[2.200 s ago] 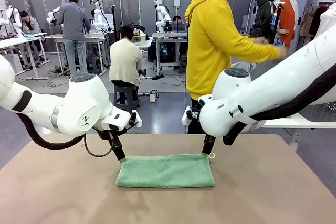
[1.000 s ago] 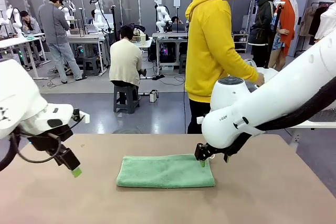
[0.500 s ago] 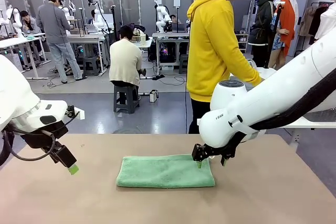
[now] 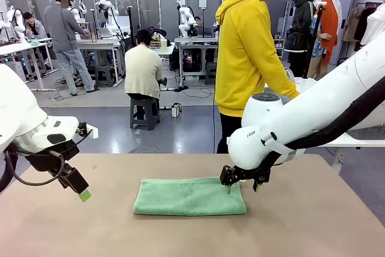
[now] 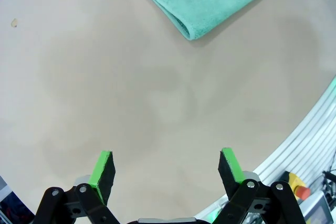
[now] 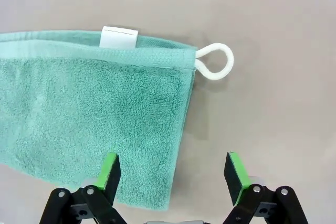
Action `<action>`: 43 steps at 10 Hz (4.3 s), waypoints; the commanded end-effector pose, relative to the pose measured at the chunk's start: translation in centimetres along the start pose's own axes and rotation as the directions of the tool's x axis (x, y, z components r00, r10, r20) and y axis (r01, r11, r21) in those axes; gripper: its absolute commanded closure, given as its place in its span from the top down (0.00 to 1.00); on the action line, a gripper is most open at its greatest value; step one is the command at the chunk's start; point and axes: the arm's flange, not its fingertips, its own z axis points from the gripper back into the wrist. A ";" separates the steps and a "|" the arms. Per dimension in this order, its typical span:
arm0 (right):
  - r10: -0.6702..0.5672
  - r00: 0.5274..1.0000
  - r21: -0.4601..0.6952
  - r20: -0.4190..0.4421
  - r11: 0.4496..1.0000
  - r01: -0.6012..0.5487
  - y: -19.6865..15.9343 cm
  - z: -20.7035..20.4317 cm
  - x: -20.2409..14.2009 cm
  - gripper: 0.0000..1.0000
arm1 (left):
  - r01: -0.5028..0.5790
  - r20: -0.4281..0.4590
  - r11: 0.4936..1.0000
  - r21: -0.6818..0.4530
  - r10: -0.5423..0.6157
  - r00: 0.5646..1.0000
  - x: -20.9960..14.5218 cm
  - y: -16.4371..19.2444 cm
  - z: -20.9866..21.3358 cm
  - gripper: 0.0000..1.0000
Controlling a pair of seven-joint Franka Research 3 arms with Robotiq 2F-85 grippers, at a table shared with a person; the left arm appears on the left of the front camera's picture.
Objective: Fold the towels and place them in the basket.
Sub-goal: When a person lays out a Towel with hook on the table, fold it in half twice.
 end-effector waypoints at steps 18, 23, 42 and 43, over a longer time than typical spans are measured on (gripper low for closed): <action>-0.174 0.984 0.014 0.033 0.985 0.173 -0.3 -2.0 1.9 0.00 | -0.003 -0.005 1.000 0.008 0.003 1.000 -0.1 0.1 -0.2 1.00; -0.097 0.993 0.008 0.062 0.995 0.097 -2.5 3.4 2.9 0.00 | -0.003 -0.005 1.000 0.008 0.003 1.000 -0.1 0.1 -0.2 1.00; -0.006 0.999 0.173 -0.053 0.985 0.015 19.3 4.0 3.6 0.00 | -0.003 -0.005 1.000 0.008 0.003 1.000 -0.1 0.1 -0.2 1.00; -0.004 0.998 0.167 -0.061 0.986 0.015 19.8 3.4 3.6 0.00 | -0.003 -0.005 1.000 0.008 0.003 1.000 -0.1 0.1 -0.2 1.00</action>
